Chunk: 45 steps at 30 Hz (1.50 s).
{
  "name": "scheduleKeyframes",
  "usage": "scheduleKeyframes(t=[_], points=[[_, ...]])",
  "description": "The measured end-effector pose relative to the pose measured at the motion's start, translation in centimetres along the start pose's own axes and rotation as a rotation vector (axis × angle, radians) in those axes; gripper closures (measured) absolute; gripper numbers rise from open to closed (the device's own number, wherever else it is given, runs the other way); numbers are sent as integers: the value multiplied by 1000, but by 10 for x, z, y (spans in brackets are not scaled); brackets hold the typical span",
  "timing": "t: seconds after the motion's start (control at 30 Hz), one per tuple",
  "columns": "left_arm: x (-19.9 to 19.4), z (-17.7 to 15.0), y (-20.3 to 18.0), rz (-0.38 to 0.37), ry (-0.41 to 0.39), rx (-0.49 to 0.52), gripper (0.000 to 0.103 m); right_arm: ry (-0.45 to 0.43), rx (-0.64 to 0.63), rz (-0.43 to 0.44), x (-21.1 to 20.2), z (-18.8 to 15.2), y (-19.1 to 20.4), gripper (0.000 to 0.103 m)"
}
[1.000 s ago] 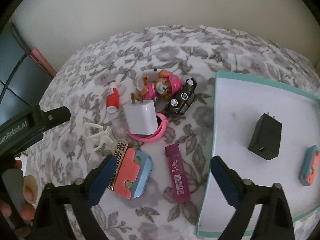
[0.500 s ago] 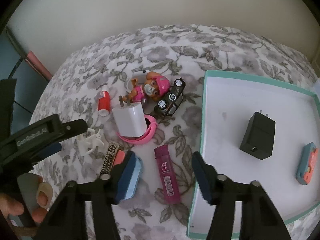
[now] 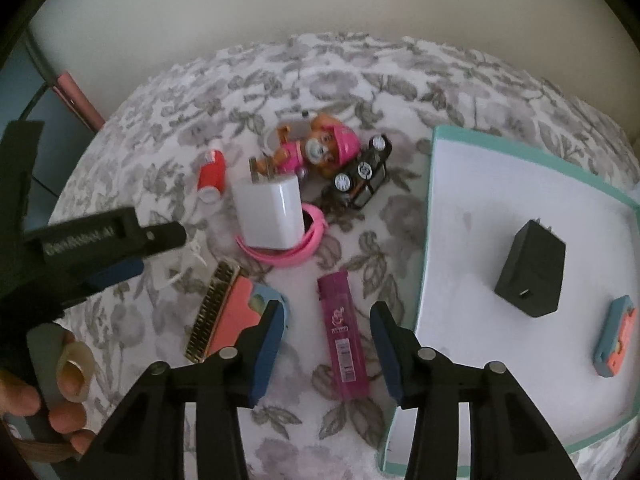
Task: Organize rigid objects
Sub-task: 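Grasp the white comb-like holder with the left tool while the right tool grasps the pink lighter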
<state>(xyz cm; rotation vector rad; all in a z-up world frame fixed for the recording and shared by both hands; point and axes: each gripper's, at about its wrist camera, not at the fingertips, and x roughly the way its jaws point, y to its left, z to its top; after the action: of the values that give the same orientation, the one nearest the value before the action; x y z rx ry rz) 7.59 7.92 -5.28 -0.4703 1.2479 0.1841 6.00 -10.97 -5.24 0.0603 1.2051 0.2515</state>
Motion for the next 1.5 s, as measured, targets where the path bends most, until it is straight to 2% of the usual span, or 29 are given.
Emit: scheduleKeyframes(t=[0.23,0.3,0.37,0.47,0.57,0.87,1.17,1.23,1.5], points=[[6,0,-2,-30,11,-8,36,43,-4,-10,13,-5,-2,60],[11,0,-4,-31,22,-2,36,50,-9,-20,16,-6,-2,64],[14,1,-5,-38,30,-8,36,51,-23,-31,16,-7,-1,64],[17,1,-6,-47,29,-8,40,50,-45,-55,16,-9,2,66],[17,2,-9,-56,22,3,50,52,-70,-82,18,-8,5,67],[21,4,-16,-32,12,41,50,40,-157,-160,20,-11,14,68],[18,2,-15,-13,3,55,51,34,-141,-129,18,-13,13,75],[16,2,-14,-8,-2,55,51,36,-132,-129,20,-11,10,81],[4,3,-17,3,-55,60,51,36,-99,-84,13,-9,2,82]])
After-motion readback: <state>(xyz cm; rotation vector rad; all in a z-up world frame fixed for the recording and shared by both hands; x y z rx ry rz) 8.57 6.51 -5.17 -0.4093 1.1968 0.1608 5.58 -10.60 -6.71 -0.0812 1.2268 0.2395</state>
